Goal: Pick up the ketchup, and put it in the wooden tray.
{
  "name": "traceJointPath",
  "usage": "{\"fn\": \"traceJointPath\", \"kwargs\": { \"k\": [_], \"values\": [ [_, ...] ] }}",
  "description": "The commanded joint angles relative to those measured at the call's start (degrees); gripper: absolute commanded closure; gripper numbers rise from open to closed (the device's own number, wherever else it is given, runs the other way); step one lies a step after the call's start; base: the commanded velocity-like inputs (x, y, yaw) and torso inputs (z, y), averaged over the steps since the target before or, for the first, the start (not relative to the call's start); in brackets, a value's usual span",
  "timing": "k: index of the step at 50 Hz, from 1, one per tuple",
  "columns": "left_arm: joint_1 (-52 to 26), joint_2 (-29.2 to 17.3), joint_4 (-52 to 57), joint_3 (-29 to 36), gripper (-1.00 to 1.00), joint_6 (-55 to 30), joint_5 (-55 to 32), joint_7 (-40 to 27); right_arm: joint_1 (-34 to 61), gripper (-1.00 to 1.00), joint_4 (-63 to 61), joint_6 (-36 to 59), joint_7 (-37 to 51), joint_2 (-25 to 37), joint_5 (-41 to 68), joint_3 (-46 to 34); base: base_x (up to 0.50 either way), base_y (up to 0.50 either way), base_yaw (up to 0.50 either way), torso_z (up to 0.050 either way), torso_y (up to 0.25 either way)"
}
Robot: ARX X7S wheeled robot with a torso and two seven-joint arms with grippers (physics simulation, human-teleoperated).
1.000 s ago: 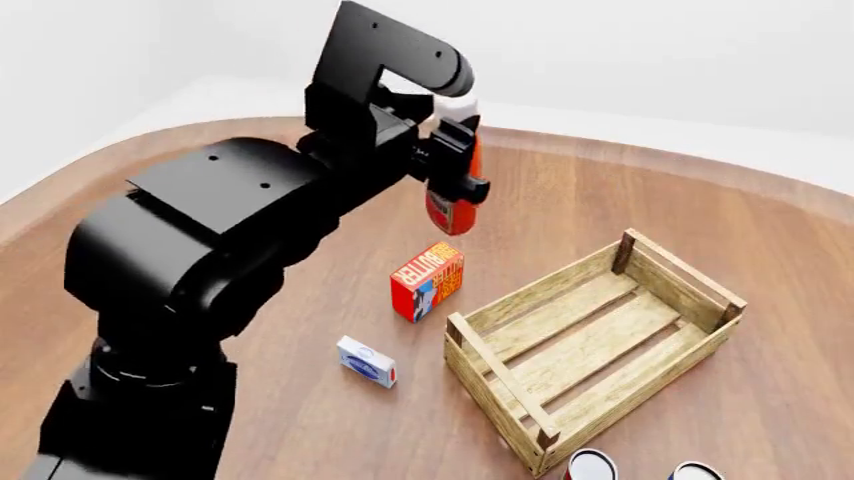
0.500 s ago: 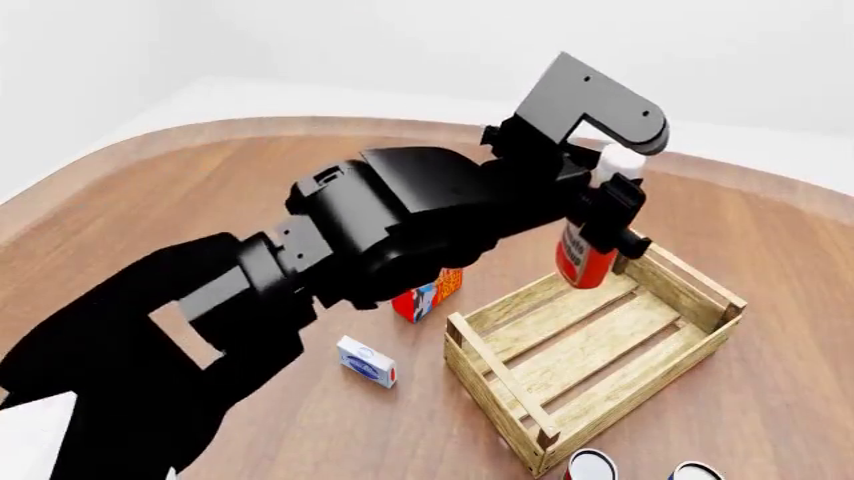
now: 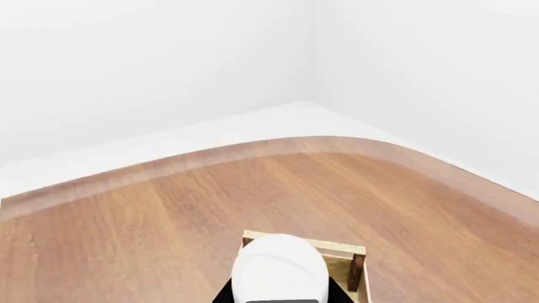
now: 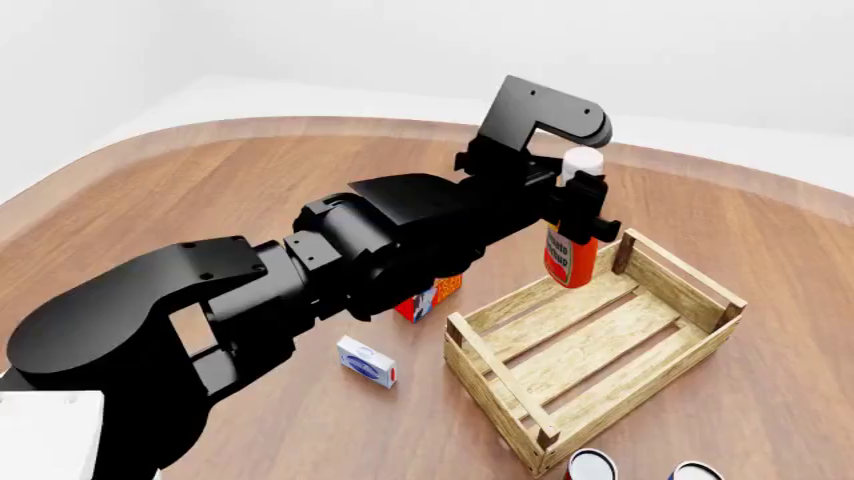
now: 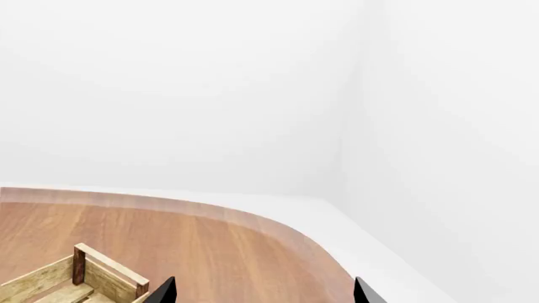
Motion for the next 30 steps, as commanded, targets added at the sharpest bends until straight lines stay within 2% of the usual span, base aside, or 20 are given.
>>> {"fn": "traceJointPath", "kwargs": {
  "k": [1, 6, 15, 30],
  "values": [
    [0.89, 0.08, -0.11, 1.07, 1.0, 2.91, -4.16, -0.43, -1.73, -1.0, -0.95, -0.71, -15.17, -3.65, -11.3, 3.72, 0.0, 0.0, 0.0, 0.0, 0.0],
    [1.55, 0.08, 0.29, 1.08, 1.0, 2.89, -4.32, -0.47, -1.93, -1.0, -1.17, -1.09, -19.21, -4.67, -14.91, 4.05, 0.0, 0.0, 0.0, 0.0, 0.002],
    [2.2, 0.08, 1.5, 1.1, 1.0, 2.56, -4.4, -1.04, -2.67, -1.0, -1.2, -2.34, -23.59, -6.26, -19.05, 3.94, 0.0, 0.0, 0.0, 0.0, -0.101],
    [2.18, 0.08, 2.34, 1.04, 1.0, 2.88, -3.47, -2.14, -3.69, -1.0, -0.97, -4.58, -22.56, -7.7, -19.27, 2.2, 0.0, 0.0, 0.0, 0.0, -0.115]
  ]
}}
